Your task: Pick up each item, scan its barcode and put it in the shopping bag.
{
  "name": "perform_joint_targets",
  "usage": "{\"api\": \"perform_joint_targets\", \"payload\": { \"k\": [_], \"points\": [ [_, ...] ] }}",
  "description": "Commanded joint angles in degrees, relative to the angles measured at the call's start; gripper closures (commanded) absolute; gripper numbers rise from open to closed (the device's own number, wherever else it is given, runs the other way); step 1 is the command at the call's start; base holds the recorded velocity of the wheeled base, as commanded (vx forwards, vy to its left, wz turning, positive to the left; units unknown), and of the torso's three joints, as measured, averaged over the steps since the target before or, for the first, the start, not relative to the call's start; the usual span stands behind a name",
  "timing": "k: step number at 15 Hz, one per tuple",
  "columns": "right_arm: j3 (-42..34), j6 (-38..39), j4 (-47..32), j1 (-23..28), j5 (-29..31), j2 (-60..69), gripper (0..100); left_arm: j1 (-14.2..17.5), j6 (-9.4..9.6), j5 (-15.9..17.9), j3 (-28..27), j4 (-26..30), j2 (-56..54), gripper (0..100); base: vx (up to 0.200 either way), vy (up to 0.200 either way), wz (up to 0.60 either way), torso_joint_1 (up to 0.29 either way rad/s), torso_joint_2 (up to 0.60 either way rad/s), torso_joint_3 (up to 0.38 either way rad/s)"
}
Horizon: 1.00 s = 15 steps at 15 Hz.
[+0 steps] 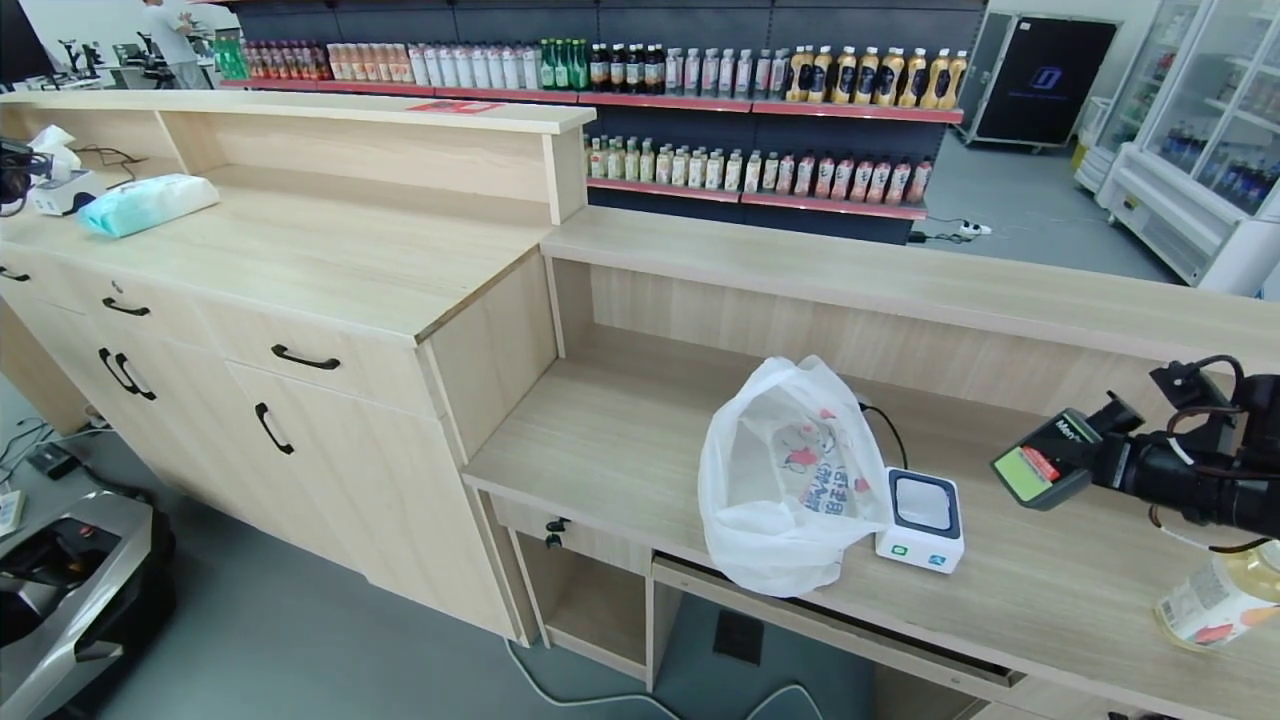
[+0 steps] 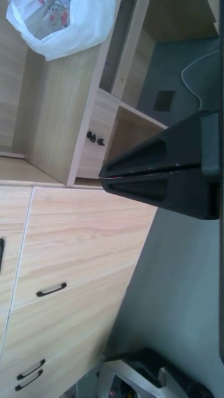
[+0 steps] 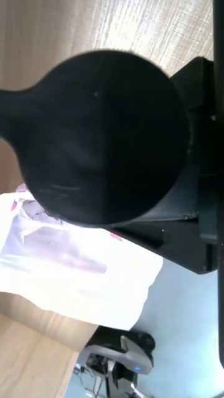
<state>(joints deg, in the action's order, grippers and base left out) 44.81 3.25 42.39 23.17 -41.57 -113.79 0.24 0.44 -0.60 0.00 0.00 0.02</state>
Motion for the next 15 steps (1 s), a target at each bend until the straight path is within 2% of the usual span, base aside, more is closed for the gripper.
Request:
{"api": "perform_joint_targets", "payload": {
  "k": [1, 3, 7, 15],
  "points": [
    [-1.13, -0.09, 2.44, -0.5, 2.28, -2.67, 100, 0.02, 0.0, -0.02, 0.0, 0.0, -0.02, 100, 0.0, 0.0, 0.0, 0.0, 0.0, 0.0],
    [-1.31, -0.09, 3.23, -1.2, 5.62, -3.81, 100, 0.02, 0.0, -0.02, 0.0, 0.0, -0.02, 100, 0.0, 0.0, 0.0, 0.0, 0.0, 0.0],
    [-2.71, 0.44, 4.9, -1.9, 5.45, -4.69, 100, -0.07, 0.0, -0.02, 0.0, 0.0, -0.02, 100, 0.0, 0.0, 0.0, 0.0, 0.0, 0.0],
    [-0.78, 1.75, 7.97, -4.72, 5.27, -8.47, 100, 0.02, 0.0, -0.02, 0.0, 0.0, -0.02, 100, 0.0, 0.0, 0.0, 0.0, 0.0, 0.0]
  ]
}}
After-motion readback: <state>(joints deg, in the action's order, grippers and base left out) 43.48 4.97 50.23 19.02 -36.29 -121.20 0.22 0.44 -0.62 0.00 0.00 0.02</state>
